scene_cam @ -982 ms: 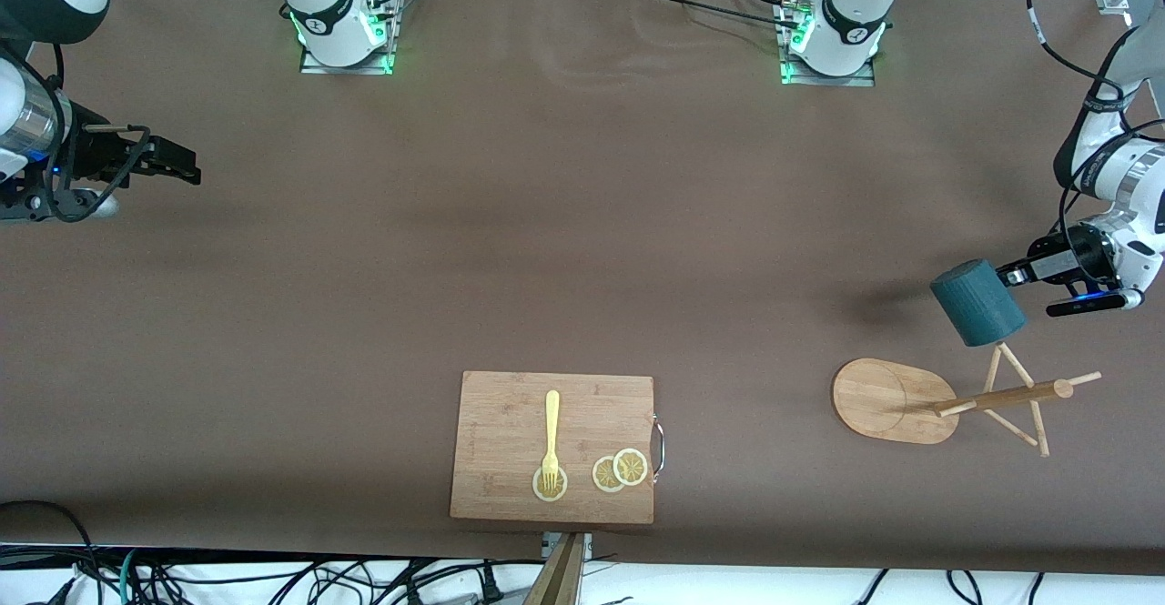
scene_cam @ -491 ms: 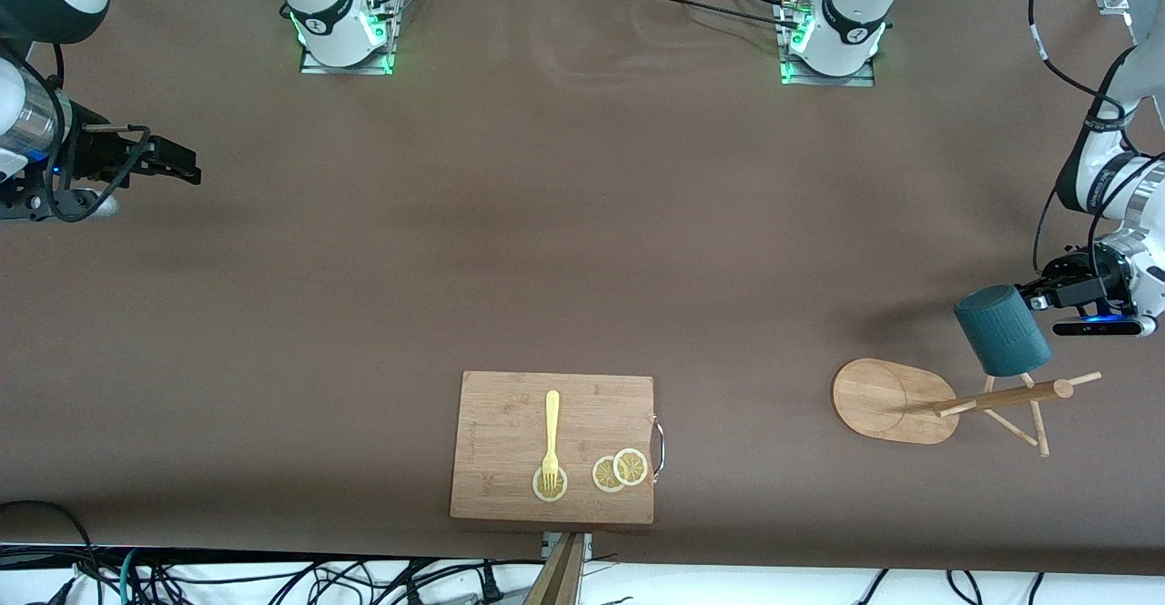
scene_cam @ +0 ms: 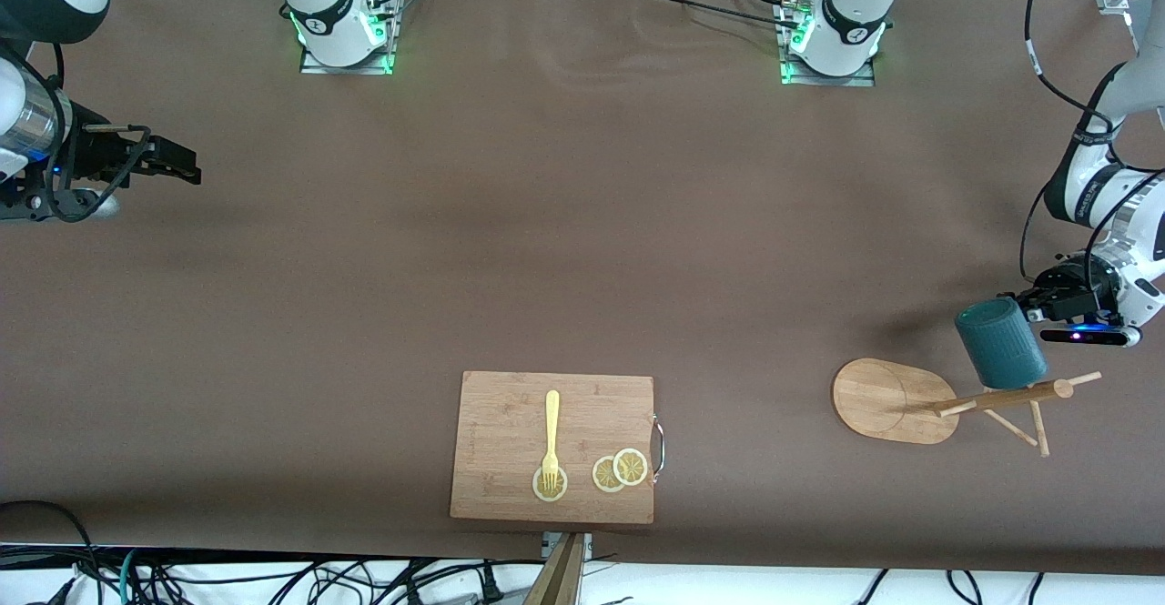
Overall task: Pass cup and hang on rack
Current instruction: 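Lower the mug handle onto a rack peg with the left gripper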
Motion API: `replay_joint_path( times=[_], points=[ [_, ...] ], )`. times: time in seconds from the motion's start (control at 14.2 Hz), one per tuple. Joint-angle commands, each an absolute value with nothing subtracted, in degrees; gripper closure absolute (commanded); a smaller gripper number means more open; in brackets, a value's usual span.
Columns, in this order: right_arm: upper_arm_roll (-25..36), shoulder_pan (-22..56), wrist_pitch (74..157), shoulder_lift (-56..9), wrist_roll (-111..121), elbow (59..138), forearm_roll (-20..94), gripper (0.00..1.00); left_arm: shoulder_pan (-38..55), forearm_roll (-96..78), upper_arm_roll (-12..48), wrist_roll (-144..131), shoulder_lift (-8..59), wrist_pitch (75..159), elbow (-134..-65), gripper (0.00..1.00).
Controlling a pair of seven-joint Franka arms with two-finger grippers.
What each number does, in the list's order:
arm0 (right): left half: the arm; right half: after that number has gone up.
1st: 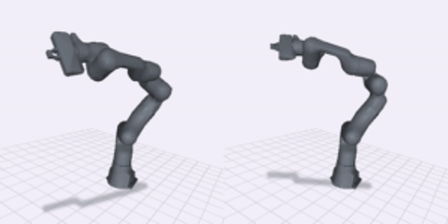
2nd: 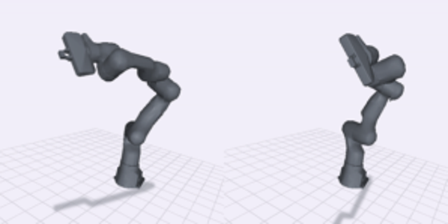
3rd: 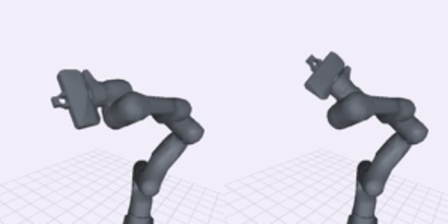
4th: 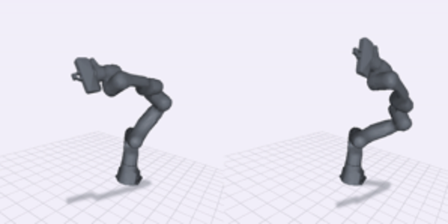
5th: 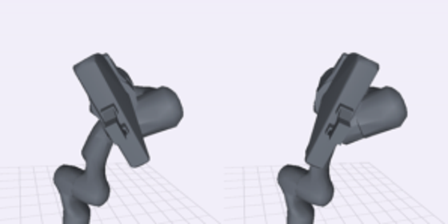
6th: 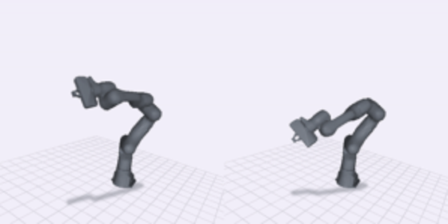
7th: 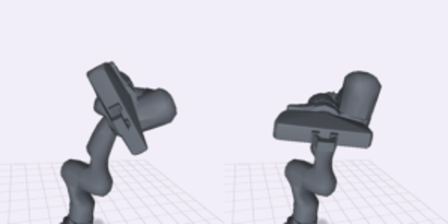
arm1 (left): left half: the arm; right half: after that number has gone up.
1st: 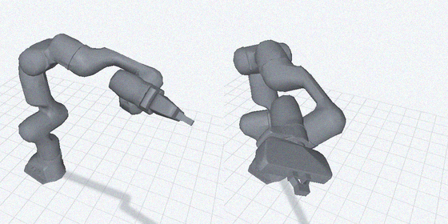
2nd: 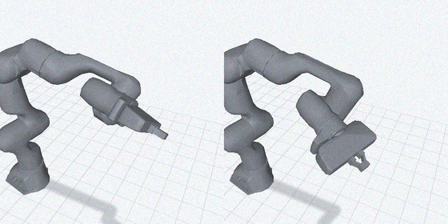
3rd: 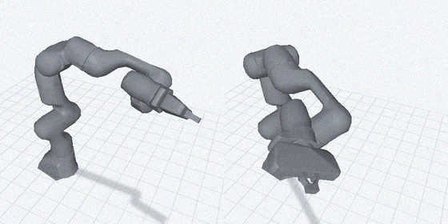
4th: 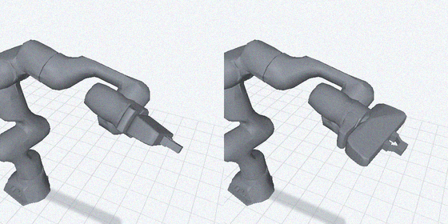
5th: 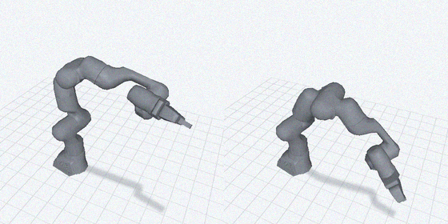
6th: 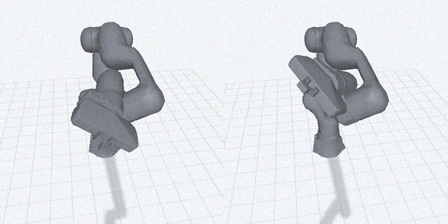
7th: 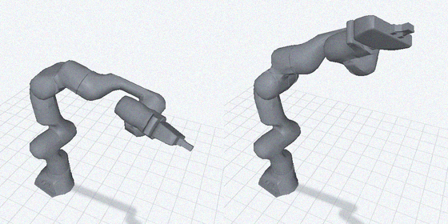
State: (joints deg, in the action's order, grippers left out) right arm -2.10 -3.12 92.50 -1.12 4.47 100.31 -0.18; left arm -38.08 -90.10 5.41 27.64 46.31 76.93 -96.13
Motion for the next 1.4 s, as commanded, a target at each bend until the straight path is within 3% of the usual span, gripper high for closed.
replay_joint_path(
  times=[0.0,0.77,1.33],
  points=[
    [-2.29,-3.08,91.41,-0.70,4.04,99.67,-0.88,0.01,-37.62,-92.02,5.27,25.84,50.18,74.97,-91.77,1.00],
    [-2.29,-2.99,91.41,-0.70,3.96,99.67,-0.88,0.01,-38.14,-89.39,4.66,18.98,54.31,75.06,-82.45,1.00],
    [-2.29,-2.99,91.05,-0.70,4.04,99.67,-0.88,0.01,-38.23,-87.89,4.75,19.77,55.37,75.23,-83.32,1.00]
  ],
)
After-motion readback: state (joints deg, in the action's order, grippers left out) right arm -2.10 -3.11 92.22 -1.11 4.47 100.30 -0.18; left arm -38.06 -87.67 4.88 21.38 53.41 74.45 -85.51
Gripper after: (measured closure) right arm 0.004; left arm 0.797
